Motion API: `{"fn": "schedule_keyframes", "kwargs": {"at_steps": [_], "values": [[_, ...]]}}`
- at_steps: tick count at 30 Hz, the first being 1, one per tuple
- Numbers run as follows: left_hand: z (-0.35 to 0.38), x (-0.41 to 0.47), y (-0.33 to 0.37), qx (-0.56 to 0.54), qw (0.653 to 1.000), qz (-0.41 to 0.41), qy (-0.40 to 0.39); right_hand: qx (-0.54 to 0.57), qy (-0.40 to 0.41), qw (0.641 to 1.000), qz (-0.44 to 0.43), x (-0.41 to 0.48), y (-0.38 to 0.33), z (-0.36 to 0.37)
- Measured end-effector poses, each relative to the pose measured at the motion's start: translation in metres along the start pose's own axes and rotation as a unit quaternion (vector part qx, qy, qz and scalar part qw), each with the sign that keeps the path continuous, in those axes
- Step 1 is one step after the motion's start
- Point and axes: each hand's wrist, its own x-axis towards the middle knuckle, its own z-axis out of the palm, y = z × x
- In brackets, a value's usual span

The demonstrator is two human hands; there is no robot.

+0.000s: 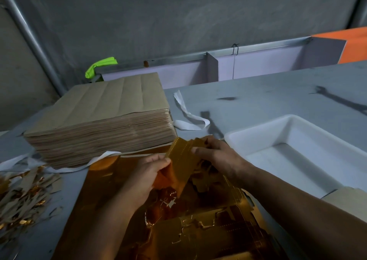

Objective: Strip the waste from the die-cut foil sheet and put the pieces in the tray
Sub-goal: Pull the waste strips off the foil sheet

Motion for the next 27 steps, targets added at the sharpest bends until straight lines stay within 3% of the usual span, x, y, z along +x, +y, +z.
{"fn": "schedule_keyframes", "kwargs": {"at_steps": [7,16,18,20,23,27], "values": [[0.024,0.009,0.012,-0.178,0.977,-0.075,0.086,0.057,0.094,0.991,-0.071,0.001,-0.001,-0.003],[0.051,0.006,0.011,-0.144,0.988,-0.049,0.029,-0.076,0.155,0.983,-0.065,0.011,0.007,-0.006],[0.046,0.012,0.002,-0.076,0.996,-0.018,0.053,-0.085,0.175,0.979,-0.069,0.011,0.008,-0.008],[0.037,0.020,-0.008,0.082,0.992,0.028,0.087,-0.084,0.188,0.975,-0.078,0.011,0.007,-0.009],[0.027,0.026,-0.021,0.261,0.961,0.061,0.075,-0.074,0.192,0.974,-0.097,0.011,0.008,-0.009],[0.024,0.032,-0.037,0.400,0.909,0.107,0.052,-0.054,0.201,0.973,-0.098,0.014,0.012,-0.010]]}}
